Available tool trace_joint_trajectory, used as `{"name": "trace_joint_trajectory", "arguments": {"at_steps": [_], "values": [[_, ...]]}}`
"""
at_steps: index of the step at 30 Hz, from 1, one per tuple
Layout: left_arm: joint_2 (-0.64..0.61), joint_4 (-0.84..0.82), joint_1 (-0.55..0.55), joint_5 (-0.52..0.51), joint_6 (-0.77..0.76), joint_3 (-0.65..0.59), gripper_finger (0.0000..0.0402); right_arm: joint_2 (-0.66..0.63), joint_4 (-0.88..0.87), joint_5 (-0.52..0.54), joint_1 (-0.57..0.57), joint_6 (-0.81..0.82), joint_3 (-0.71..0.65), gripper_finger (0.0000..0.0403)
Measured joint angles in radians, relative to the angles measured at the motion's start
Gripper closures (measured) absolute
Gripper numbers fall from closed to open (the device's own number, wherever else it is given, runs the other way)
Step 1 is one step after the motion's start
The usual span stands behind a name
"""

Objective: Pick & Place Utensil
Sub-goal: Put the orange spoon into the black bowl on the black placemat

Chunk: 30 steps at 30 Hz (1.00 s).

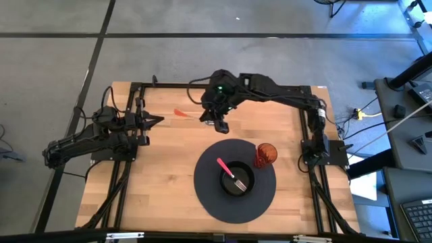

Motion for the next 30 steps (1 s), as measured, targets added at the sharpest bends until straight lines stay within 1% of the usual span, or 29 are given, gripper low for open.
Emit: {"name": "trace_joint_trajectory", "arguments": {"at_steps": [3, 6, 9, 12, 16, 20, 23, 27, 30], "values": [[0.0, 0.0, 0.0, 0.0, 0.0, 0.0, 0.0398, -0.044, -0.013, 0.036, 0.008, 0.013, -0.016, 0.04], [0.0, -0.003, 0.0, 0.0, 0.0, 0.0, 0.0398, -0.108, -0.017, 0.102, 0.03, 0.035, -0.048, 0.04], [0.0, -0.004, 0.0, 0.0, 0.0, 0.0, 0.0398, -0.204, -0.017, 0.157, 0.057, 0.056, -0.099, 0.04], [0.0, -0.004, 0.0, 0.0, -0.001, 0.0, 0.0398, -0.321, 0.015, 0.194, 0.088, 0.063, -0.184, 0.04], [0.001, -0.004, 0.0, 0.0, 0.0, 0.0, 0.0398, -0.52, 0.148, 0.197, 0.14, 0.069, -0.373, 0.04], [0.001, -0.004, 0.0, 0.0, 0.0, 0.0, 0.0398, -0.725, 0.306, 0.206, 0.202, 0.082, -0.62, 0.04], [0.001, -0.004, 0.0, 0.0, 0.0, 0.0, 0.0398, -0.844, 0.41, 0.213, 0.244, 0.079, -0.806, 0.04], [0.001, -0.004, 0.0, 0.0, 0.0, 0.0, 0.0398, -0.927, 0.606, 0.213, 0.291, 0.077, -1.023, 0.04], [0.001, -0.006, 0.0, 0.0, 0.0, 0.0, 0.0398, -0.93, 0.708, 0.213, 0.323, 0.048, -1.126, 0.04]]}}
